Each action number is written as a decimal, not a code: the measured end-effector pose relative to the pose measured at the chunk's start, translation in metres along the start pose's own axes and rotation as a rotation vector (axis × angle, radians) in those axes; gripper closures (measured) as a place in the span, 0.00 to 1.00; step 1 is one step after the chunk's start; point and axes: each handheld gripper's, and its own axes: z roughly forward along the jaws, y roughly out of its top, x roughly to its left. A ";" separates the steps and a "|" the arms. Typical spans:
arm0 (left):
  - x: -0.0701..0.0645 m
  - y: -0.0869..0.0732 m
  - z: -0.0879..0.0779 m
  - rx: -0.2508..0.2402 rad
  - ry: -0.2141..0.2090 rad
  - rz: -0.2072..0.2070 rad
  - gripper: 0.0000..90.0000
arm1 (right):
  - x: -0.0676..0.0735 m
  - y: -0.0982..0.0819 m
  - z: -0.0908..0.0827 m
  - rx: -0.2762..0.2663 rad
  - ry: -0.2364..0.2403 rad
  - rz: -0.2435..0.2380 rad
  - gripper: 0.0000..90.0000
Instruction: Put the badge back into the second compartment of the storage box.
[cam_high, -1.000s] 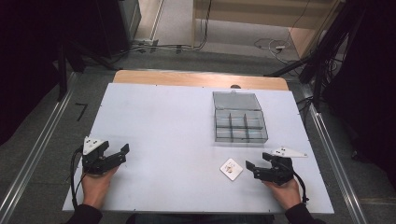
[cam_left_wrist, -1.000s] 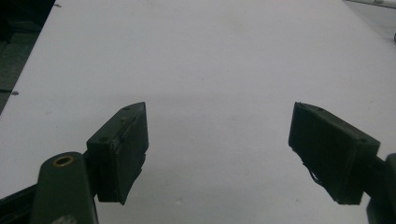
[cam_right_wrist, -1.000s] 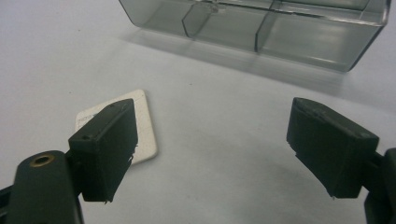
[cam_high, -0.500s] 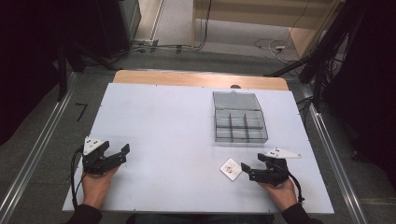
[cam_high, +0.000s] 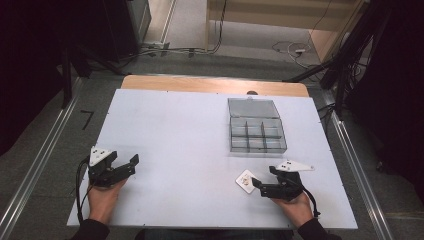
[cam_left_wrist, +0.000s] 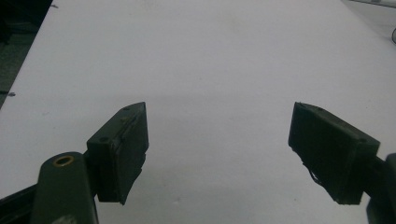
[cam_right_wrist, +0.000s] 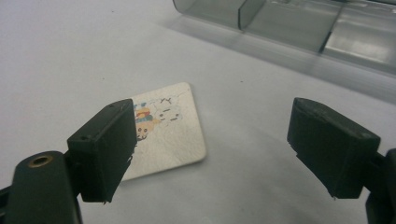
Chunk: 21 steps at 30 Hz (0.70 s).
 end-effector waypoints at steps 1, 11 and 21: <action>0.000 0.000 0.000 0.000 -0.001 0.001 0.22 | 0.001 0.000 0.001 0.003 0.000 -0.002 0.16; -0.001 0.000 0.000 0.000 -0.003 0.002 0.22 | 0.012 -0.001 0.007 0.021 0.018 -0.040 0.16; -0.001 0.000 0.000 0.000 -0.004 0.003 0.22 | 0.018 -0.002 0.011 0.034 0.018 -0.071 0.16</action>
